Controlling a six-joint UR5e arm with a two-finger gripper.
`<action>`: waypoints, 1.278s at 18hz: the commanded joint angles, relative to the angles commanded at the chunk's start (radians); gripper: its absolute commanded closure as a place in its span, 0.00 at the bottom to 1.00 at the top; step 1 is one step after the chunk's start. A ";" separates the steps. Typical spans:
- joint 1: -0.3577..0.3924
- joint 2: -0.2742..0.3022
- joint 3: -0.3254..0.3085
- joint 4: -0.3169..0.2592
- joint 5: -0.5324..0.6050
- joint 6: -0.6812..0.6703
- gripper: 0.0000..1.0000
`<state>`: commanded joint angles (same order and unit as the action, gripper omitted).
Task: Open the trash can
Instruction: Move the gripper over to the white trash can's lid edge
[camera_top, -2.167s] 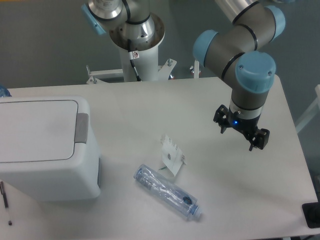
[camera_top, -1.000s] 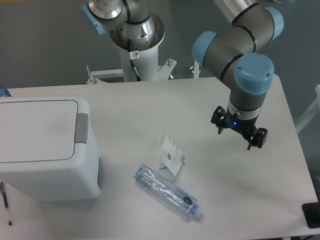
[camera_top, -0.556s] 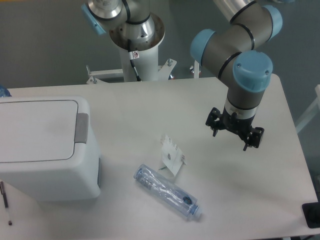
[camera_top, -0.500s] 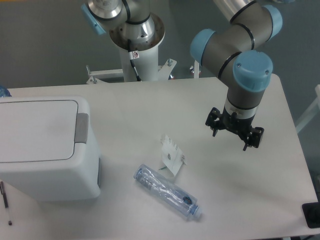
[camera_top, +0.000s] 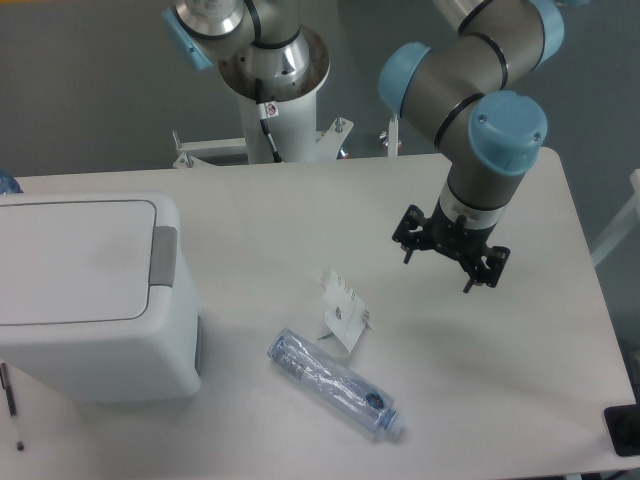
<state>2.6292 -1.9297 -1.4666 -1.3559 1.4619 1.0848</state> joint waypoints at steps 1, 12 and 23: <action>-0.005 0.000 0.014 -0.029 -0.009 -0.026 0.00; -0.117 -0.022 0.172 -0.224 -0.109 -0.250 0.00; -0.248 0.023 0.227 -0.259 -0.274 -0.474 0.00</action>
<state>2.3808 -1.9069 -1.2394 -1.6153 1.1875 0.6106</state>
